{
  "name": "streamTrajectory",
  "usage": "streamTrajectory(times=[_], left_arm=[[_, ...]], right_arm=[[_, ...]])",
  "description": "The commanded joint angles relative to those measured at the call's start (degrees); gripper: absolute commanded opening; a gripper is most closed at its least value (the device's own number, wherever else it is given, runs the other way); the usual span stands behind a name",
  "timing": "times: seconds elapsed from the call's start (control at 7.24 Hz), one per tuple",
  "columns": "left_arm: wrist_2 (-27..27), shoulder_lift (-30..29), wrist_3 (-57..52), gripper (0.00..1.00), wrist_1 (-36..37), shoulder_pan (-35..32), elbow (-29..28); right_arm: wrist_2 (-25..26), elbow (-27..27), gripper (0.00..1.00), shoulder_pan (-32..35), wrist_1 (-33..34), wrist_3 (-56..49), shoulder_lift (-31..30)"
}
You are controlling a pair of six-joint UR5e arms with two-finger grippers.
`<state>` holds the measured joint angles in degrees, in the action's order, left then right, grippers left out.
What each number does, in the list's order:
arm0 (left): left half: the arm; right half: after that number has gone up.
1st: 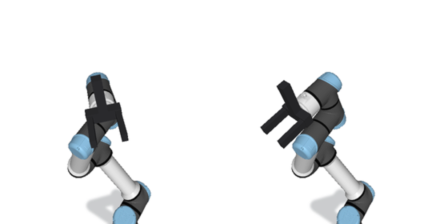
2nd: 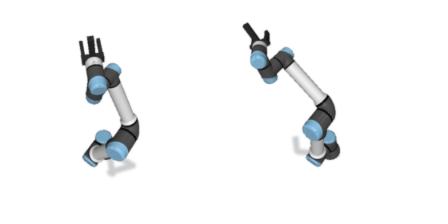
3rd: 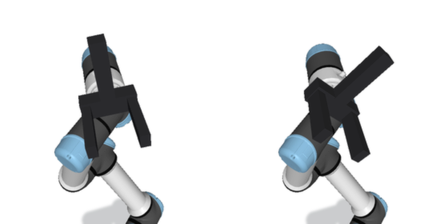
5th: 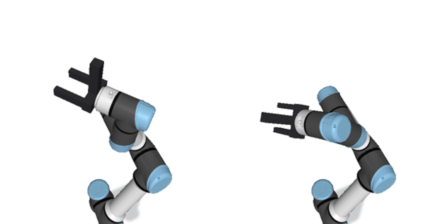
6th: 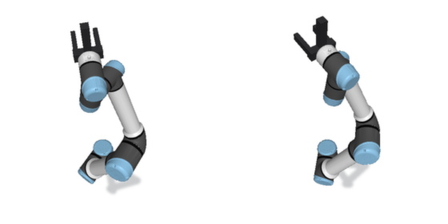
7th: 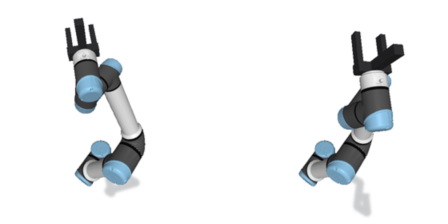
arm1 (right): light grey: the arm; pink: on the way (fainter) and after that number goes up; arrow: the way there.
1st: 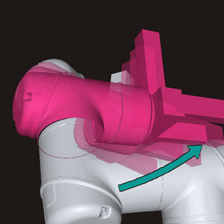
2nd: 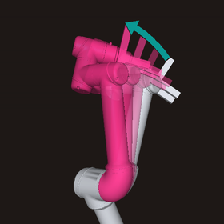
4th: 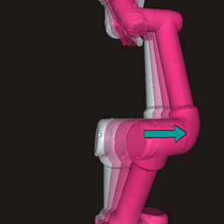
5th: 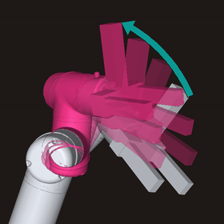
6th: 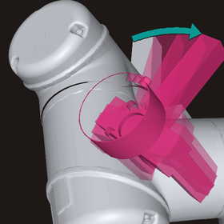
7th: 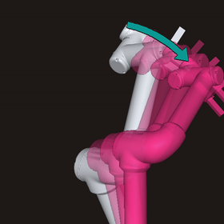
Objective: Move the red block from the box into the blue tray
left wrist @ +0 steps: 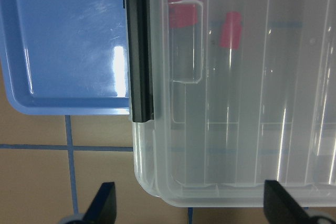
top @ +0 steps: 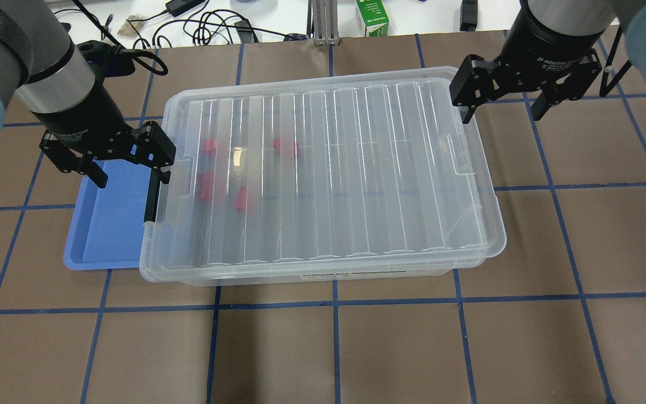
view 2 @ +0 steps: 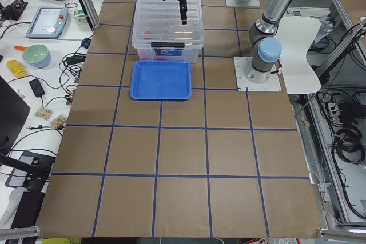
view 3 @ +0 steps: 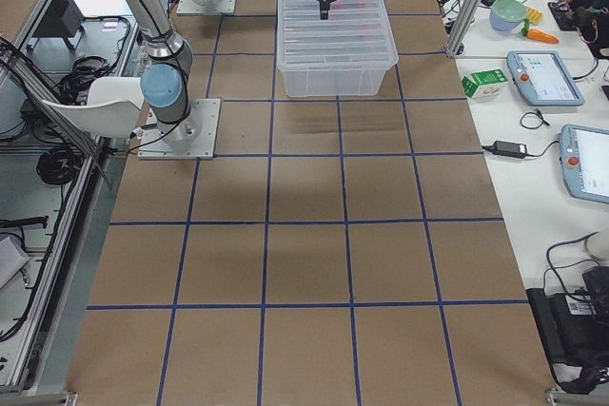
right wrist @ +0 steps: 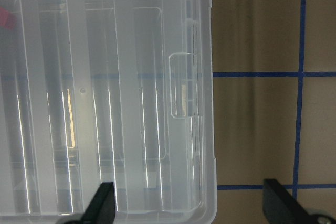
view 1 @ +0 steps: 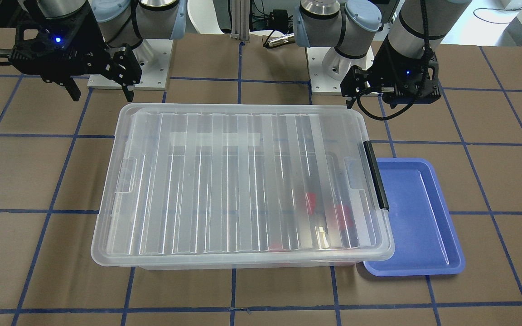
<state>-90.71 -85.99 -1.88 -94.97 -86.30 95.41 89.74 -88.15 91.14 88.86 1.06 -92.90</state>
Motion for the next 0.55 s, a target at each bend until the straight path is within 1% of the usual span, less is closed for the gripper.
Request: streamTrajectory(times=[0.0,0.41], left_arm=[[0.0,0.0,-0.1,1.0,0.1,0.0,-0.1],[-0.2,0.2,-0.1,1.0,0.0,0.0,-0.1]], right_arm=[[0.1,0.0,1.0,0.0,0.1,-0.1,0.0],[0.3,-0.3,1.0,-0.1,0.3,-1.1,0.1]])
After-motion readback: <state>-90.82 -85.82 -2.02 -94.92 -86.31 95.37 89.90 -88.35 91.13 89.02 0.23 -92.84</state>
